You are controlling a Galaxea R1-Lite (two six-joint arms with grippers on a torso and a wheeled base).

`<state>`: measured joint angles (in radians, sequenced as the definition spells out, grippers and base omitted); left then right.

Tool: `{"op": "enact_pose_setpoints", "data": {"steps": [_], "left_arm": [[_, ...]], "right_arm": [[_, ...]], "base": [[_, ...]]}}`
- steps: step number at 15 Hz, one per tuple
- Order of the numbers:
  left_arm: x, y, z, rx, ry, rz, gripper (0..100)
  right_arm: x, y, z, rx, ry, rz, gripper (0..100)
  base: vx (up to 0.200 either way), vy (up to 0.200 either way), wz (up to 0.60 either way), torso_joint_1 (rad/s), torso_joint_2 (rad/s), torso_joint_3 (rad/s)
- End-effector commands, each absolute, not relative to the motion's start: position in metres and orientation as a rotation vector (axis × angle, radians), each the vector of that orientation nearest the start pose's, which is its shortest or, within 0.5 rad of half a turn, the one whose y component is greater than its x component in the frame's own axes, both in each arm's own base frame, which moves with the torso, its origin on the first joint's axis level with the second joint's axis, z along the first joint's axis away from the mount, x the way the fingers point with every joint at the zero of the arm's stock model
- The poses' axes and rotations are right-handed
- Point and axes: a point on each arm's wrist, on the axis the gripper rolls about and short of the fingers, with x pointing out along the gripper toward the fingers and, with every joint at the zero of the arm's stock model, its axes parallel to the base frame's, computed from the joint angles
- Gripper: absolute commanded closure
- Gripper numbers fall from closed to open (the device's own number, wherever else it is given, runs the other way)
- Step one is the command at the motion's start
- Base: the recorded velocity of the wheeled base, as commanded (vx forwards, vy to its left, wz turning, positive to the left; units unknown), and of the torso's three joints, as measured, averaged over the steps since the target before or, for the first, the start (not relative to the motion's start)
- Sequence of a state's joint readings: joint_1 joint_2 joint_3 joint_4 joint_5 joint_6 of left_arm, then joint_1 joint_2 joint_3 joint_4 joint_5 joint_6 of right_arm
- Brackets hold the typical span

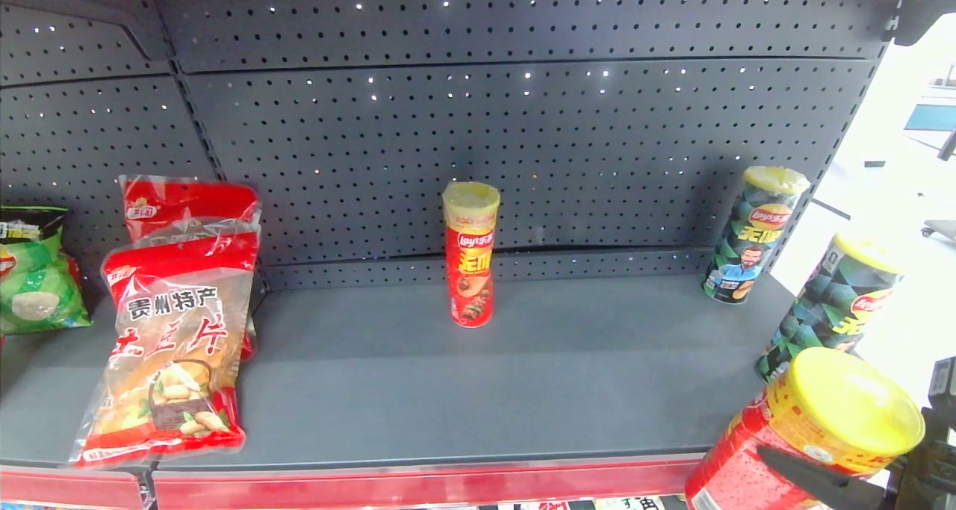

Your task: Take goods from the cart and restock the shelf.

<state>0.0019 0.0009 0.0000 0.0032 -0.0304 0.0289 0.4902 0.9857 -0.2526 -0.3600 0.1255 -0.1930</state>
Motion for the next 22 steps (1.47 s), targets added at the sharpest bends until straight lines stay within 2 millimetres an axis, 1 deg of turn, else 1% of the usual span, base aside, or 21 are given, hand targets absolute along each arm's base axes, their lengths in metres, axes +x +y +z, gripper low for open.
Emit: {"op": "enact_pose_setpoints", "data": {"steps": [1,5,7,8,9,11,12,13,15,16,17,18,19,21,22], "left_arm": [[-0.023,-0.001,0.075,0.038,0.002,-0.04,0],[-0.023,-0.001,0.075,0.005,0.001,-0.035,0],[-0.023,-0.001,0.075,0.025,0.001,-0.046,0],[-0.024,-0.001,0.082,0.042,-0.026,-0.056,0],[-0.023,-0.001,0.119,0.044,-0.112,-0.086,0],[0.006,-0.002,0.197,-0.004,-0.146,-0.179,0],[0.02,-0.005,0.221,-0.007,-0.12,-0.242,0],[0.039,-0.011,0.235,-0.008,-0.07,-0.287,0],[0.075,-0.025,0.236,0.004,0.021,-0.391,0],[0.11,-0.038,0.239,0.007,0.051,-0.489,0],[0.139,-0.05,0.249,0.002,0.038,-0.563,0],[0.168,-0.068,0.259,0.003,0.051,-0.646,0],[0.192,-0.092,0.263,0.009,0.075,-0.718,0],[0.239,-0.124,0.261,0.019,0.11,-0.758,0],[0.256,-0.138,0.258,0.032,0.12,-0.777,0]], "right_arm": [[0.097,0.055,0.152,-0.254,0.316,0.644,100],[0.097,0.055,0.153,-0.254,0.314,0.643,100],[0.097,0.055,0.153,-0.248,0.315,0.642,100],[0.097,0.055,0.154,-0.247,0.31,0.641,100],[0.097,0.055,0.154,-0.247,0.31,0.641,100],[0.1,0.057,0.154,-0.249,0.318,0.643,100],[0.1,0.056,0.155,-0.246,0.314,0.641,100],[0.101,0.057,0.156,-0.246,0.311,0.641,100],[0.101,0.057,0.158,-0.245,0.306,0.641,100],[0.101,0.057,0.159,-0.238,0.303,0.64,100],[0.1,0.057,0.16,-0.225,0.299,0.637,100],[0.102,0.057,0.162,-0.222,0.297,0.627,100],[0.103,0.058,0.164,-0.218,0.293,0.62,100],[0.109,0.063,0.168,-0.221,0.297,0.633,100],[0.115,0.067,0.167,-0.229,0.315,0.643,100]], "base": [[0.0,0.0,0.0,0.0,0.0,0.0],[0.0,0.0,0.0,0.0,0.0,0.0],[0.0,0.0,0.0,0.0,0.0,0.0],[0.0,0.0,0.0,0.0,0.0,0.0],[0.0,0.0,0.0,0.0,0.0,0.0],[0.0,0.0,0.0,0.0,0.0,0.0],[0.0,0.0,0.0,0.0,0.0,0.0],[0.0,0.0,0.0,0.0,0.0,0.0],[0.0,0.0,0.0,0.0,0.0,0.0],[0.0,0.0,0.0,0.0,0.0,0.0],[0.0,0.0,0.0,0.0,0.0,0.0],[0.0,0.0,0.0,0.0,0.0,0.0],[0.0,0.0,0.0,0.0,0.0,0.0],[0.0,0.0,0.0,0.0,0.0,0.0],[0.0,0.0,0.0,0.0,0.0,0.0]]}}
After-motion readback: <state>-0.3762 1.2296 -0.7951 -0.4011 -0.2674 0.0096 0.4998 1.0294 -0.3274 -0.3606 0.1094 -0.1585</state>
